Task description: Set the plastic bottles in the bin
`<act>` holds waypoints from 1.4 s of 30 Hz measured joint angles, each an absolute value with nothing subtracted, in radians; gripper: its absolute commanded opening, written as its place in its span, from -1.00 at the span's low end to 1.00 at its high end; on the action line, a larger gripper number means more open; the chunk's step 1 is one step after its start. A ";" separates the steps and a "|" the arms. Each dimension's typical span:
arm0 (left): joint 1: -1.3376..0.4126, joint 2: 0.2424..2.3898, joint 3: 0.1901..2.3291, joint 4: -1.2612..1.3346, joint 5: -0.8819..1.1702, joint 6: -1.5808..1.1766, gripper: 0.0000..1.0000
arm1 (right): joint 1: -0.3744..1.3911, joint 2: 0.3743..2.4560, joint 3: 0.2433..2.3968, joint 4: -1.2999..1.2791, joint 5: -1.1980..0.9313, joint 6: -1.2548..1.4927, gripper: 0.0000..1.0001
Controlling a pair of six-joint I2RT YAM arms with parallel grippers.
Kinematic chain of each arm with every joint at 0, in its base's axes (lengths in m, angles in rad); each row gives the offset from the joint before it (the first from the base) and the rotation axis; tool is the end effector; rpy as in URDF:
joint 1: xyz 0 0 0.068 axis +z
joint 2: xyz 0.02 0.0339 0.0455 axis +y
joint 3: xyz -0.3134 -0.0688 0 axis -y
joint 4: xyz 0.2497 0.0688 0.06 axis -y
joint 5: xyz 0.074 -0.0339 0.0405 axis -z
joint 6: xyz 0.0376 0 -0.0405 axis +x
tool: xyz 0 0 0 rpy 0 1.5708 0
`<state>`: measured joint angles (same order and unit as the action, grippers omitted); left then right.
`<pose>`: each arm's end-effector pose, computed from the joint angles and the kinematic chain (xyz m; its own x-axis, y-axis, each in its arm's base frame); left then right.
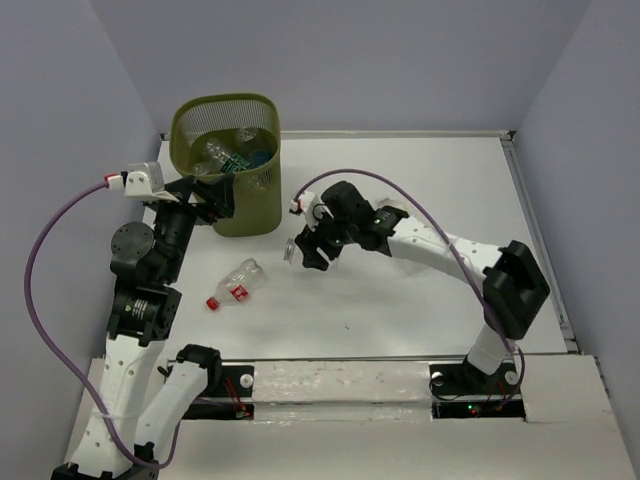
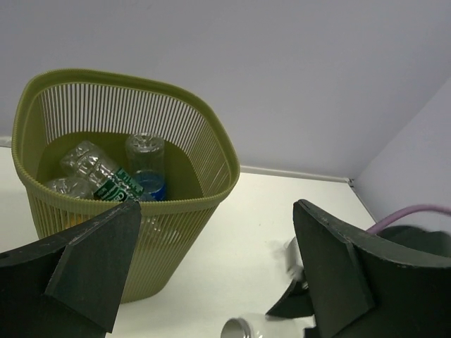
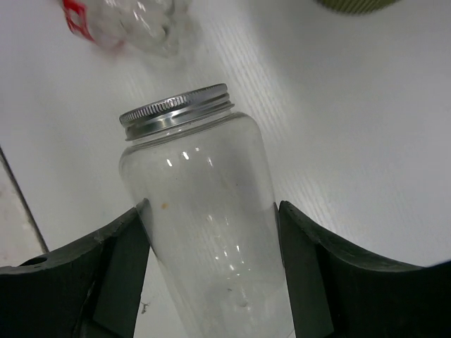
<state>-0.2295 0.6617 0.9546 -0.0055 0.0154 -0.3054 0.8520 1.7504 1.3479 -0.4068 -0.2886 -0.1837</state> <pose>0.0987 -0.0237 0.4672 0.1905 -0.3532 -0.9159 0.3136 0.9060 -0.2842 0.2587 0.3120 0.2996 -0.3132 -0.6239 -0.7160 -0.9235 0.3758 0.0765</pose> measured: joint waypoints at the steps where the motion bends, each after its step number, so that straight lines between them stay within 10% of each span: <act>1: -0.229 0.657 0.955 -0.006 0.015 -0.305 0.98 | 0.852 1.714 1.360 -0.391 -0.293 -0.172 -0.16; 15: -0.229 0.508 0.922 0.033 -0.055 -0.304 0.98 | 0.852 1.915 2.099 0.064 -0.191 -0.056 -0.16; 20: -0.237 0.508 0.922 0.028 -0.072 -0.303 0.98 | 0.850 2.181 2.379 0.102 -0.137 -0.056 0.87; 22: -0.241 0.508 0.922 0.028 -0.080 -0.302 0.98 | 0.850 2.275 2.430 0.096 -0.117 -0.055 0.96; 33: -0.241 0.508 0.922 0.024 -0.107 -0.293 0.98 | 0.843 1.979 1.970 0.079 -0.176 -0.067 0.63; 42: -0.241 0.506 0.922 0.021 -0.135 -0.290 0.98 | 0.875 1.700 1.580 0.149 -0.441 -0.016 0.78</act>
